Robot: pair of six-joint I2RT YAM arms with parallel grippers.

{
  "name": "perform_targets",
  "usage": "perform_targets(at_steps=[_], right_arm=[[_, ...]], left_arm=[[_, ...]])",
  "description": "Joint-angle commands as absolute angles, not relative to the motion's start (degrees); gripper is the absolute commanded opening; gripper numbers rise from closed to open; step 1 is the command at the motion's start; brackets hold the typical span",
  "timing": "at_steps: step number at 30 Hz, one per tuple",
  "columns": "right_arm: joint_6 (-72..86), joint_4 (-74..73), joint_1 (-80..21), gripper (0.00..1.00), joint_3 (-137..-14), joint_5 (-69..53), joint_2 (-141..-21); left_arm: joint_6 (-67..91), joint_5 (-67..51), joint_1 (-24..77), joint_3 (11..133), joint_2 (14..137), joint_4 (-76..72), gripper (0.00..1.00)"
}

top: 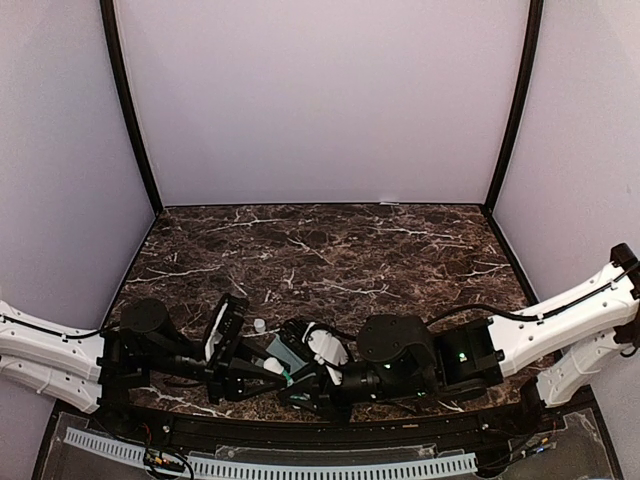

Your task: Place the letter into the envelope and seal it

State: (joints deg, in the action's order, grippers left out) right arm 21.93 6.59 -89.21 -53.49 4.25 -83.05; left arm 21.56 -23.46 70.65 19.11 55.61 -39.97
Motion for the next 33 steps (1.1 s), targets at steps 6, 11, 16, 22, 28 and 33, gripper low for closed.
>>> perform_targets(at_steps=[6, 11, 16, 22, 28, 33], right_arm=[[21.41, 6.67, -89.82, 0.05, -55.25, 7.79, -82.82], [20.44, 12.35, -89.82, 0.67, -51.50, 11.80, -80.12], [19.74, 18.64, -89.97, 0.69, -49.04, 15.43, -80.69], [19.49, 24.77, -90.09, 0.50, -48.51, 18.35, -82.94], [19.74, 24.88, -90.09, 0.40, -50.03, 19.21, -84.91], [20.20, 25.35, -90.09, 0.40, -50.00, 19.46, -84.80]], left_arm=[[23.27, -23.75, 70.66, 20.21, 56.30, -44.80, 0.08], [27.23, -19.30, 70.66, 18.51, 55.66, -48.76, 0.06], [31.22, -15.84, 70.66, 16.30, 55.46, -53.77, 0.06], [32.03, -14.68, 70.66, 15.50, 55.89, -55.48, 0.05], [32.17, -14.22, 70.66, 15.21, 55.88, -55.97, 0.05], [31.95, -13.87, 70.66, 15.15, 55.96, -55.90, 0.05]])
